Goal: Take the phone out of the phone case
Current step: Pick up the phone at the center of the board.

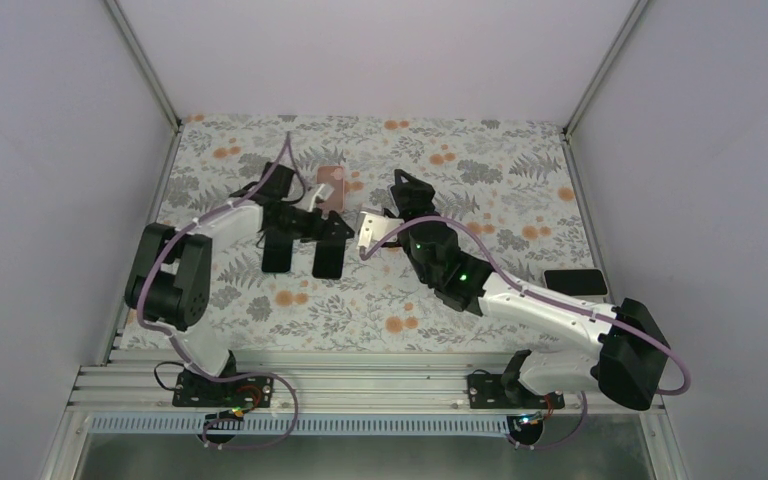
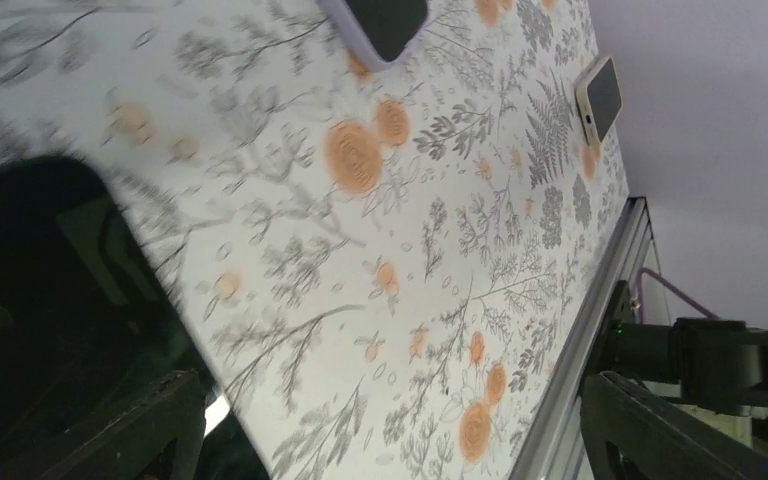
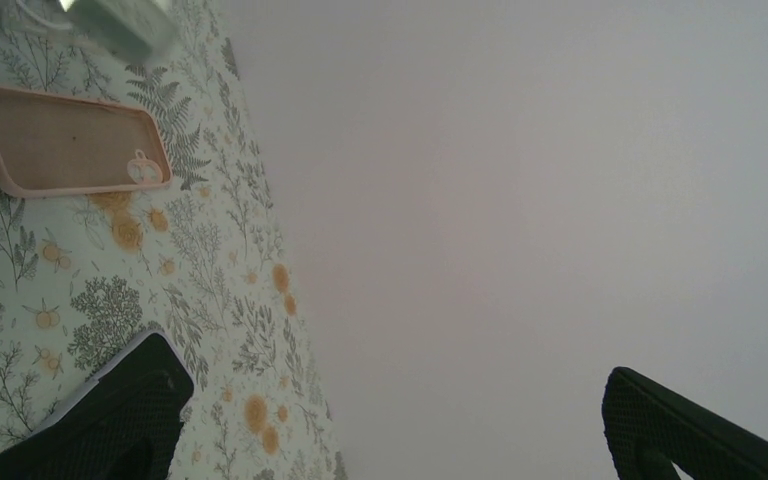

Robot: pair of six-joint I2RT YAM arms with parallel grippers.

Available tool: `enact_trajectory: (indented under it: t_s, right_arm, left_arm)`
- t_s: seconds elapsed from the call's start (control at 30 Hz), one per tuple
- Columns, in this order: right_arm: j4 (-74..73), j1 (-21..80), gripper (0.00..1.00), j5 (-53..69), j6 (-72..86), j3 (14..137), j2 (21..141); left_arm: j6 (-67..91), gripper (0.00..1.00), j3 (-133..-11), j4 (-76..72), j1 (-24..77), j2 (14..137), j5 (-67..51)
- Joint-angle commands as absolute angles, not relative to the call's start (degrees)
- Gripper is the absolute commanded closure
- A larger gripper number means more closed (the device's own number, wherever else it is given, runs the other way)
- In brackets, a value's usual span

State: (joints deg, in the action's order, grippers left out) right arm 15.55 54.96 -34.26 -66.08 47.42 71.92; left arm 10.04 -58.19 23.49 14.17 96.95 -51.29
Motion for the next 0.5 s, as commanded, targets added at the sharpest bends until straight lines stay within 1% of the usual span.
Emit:
enact_trajectory:
  t_s: [0.0,0.13,0.47]
  right_arm:
    - [13.87,54.07,0.01,-33.79,-62.75,50.04,72.21]
    - [11.27,53.11,0.01,-33.02,-59.98,51.78,71.82]
    - [8.91,51.83,0.01,-31.74,-57.35,53.05,71.03]
  left_arm:
    - [7.44,0.06,-64.73,25.98,18.06,101.33,-45.56]
    - [7.59,0.05,-68.63,27.06,19.78,105.77,-43.46]
    - [7.53,0.04,-74.72,27.57,24.86,111.09,-37.32]
